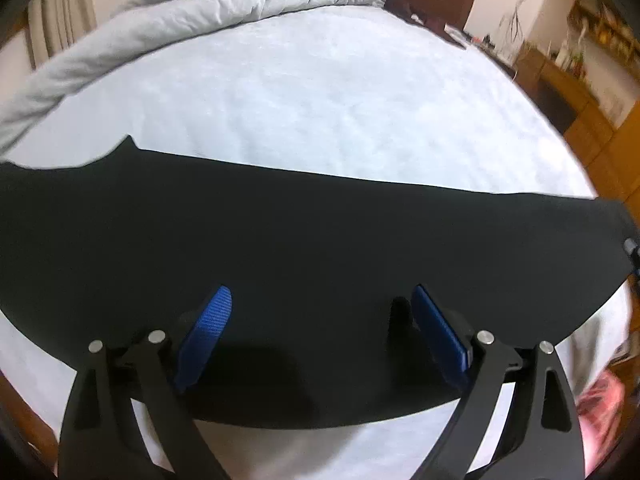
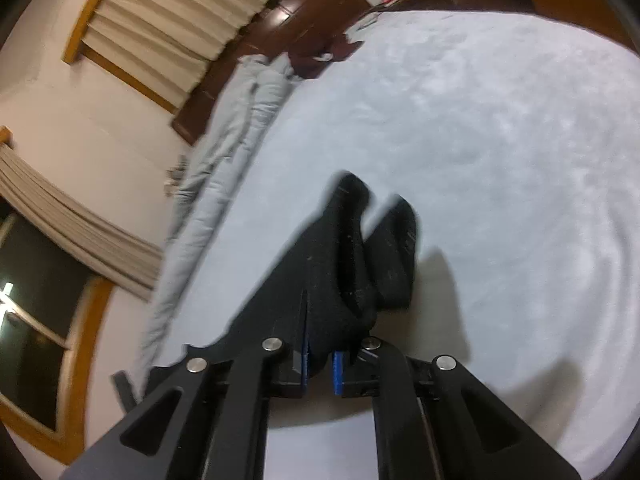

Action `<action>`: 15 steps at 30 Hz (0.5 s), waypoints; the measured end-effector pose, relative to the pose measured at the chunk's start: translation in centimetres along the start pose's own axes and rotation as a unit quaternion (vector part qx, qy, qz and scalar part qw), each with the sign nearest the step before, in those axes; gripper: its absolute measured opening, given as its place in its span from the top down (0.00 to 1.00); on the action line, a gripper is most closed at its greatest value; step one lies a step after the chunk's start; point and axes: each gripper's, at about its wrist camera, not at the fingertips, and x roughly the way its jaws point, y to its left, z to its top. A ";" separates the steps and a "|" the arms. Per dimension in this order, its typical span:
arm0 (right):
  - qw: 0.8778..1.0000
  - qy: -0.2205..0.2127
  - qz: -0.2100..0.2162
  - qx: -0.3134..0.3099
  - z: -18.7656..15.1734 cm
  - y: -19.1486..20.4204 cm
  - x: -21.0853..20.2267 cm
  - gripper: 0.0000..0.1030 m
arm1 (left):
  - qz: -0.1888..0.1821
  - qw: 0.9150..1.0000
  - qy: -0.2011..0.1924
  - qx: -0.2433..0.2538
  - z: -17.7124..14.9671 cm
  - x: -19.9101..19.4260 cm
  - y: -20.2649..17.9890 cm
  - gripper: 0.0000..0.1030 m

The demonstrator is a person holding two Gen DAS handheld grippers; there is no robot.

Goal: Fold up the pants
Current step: 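Grasp the black pant leg cuff with the right tool and lift it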

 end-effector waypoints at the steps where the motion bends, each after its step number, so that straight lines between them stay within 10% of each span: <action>1: 0.999 0.024 -0.016 0.023 -0.4 -1.5 1.4 0.92 | 0.014 1.000 0.011 0.007 -0.4 0.8 -0.1 0.12; 6: 0.993 0.069 -0.058 0.083 -3.2 -6.9 5.4 0.92 | 0.059 0.997 0.010 0.057 -3.1 3.7 -0.7 0.09; 15: 0.990 0.080 -0.098 0.069 -3.0 -5.4 5.5 0.92 | 0.000 0.999 0.032 0.031 -2.4 4.3 -0.6 0.07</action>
